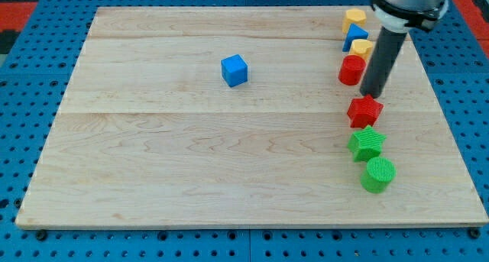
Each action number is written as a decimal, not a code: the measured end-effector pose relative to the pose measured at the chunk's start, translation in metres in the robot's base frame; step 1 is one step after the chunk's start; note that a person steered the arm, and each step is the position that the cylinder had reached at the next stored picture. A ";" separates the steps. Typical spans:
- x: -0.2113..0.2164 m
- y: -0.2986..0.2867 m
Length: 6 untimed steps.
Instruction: Slide the blue cube slightly towards left
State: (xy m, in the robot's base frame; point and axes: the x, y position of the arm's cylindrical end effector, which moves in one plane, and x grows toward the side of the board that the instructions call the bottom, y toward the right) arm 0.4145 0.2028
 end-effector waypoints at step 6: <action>-0.081 -0.205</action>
State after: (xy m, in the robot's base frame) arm 0.3330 -0.0019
